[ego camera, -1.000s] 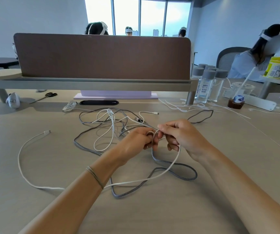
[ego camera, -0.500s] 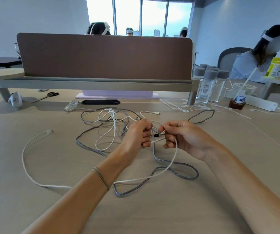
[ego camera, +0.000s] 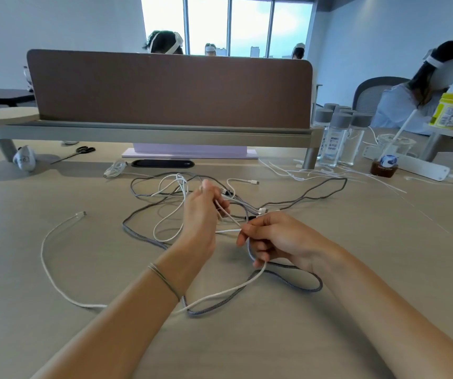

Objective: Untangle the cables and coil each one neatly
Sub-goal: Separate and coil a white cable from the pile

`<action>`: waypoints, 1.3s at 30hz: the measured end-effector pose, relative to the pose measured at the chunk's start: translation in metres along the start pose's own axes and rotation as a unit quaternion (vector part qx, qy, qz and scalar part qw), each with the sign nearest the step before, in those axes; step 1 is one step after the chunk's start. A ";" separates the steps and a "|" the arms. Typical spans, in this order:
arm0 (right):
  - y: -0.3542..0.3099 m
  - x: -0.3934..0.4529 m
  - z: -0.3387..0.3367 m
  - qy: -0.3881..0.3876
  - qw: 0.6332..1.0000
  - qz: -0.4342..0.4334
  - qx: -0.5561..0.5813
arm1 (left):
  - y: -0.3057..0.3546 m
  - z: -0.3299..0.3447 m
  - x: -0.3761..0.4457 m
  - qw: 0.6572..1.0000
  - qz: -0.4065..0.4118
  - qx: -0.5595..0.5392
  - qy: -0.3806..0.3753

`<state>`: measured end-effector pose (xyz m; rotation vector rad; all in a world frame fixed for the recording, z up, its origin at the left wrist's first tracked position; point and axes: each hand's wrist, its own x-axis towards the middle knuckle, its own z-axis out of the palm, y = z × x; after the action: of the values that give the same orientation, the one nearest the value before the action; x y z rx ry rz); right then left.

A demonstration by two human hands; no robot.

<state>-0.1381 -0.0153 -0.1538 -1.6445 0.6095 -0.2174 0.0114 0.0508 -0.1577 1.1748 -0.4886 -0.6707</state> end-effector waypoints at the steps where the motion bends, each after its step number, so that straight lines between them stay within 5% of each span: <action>1: -0.001 -0.001 0.000 -0.002 1.000 0.002 -0.019 | 0.002 -0.005 0.005 0.997 -0.036 -0.067 0.000; 5: -0.008 -0.008 -0.007 -0.021 0.996 0.001 -0.083 | 0.009 -0.019 0.018 0.983 -0.097 -0.157 0.001; 12: -0.019 -0.020 -0.017 -0.100 0.991 -0.084 -0.041 | 0.002 -0.018 0.017 0.996 -0.016 0.048 -0.079; 19: -0.018 -0.015 -0.019 -0.069 0.983 -0.153 0.074 | -0.013 0.002 -0.011 0.918 0.054 0.234 -0.314; 26: -0.015 -0.010 -0.023 0.026 0.978 -0.150 0.145 | -0.014 -0.002 -0.011 0.868 0.030 0.254 -0.426; 29: -0.012 -0.009 -0.026 0.044 0.981 -0.142 0.128 | -0.015 -0.001 -0.015 0.840 0.080 0.340 -0.415; 39: -0.006 -0.002 -0.030 0.158 0.981 -0.103 0.053 | -0.002 -0.006 -0.013 0.916 -0.016 0.144 -0.373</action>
<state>-0.1523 -0.0402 -0.1419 -1.5801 0.6516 -0.6616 0.0054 0.0630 -0.1615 1.1746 -1.2482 -1.1052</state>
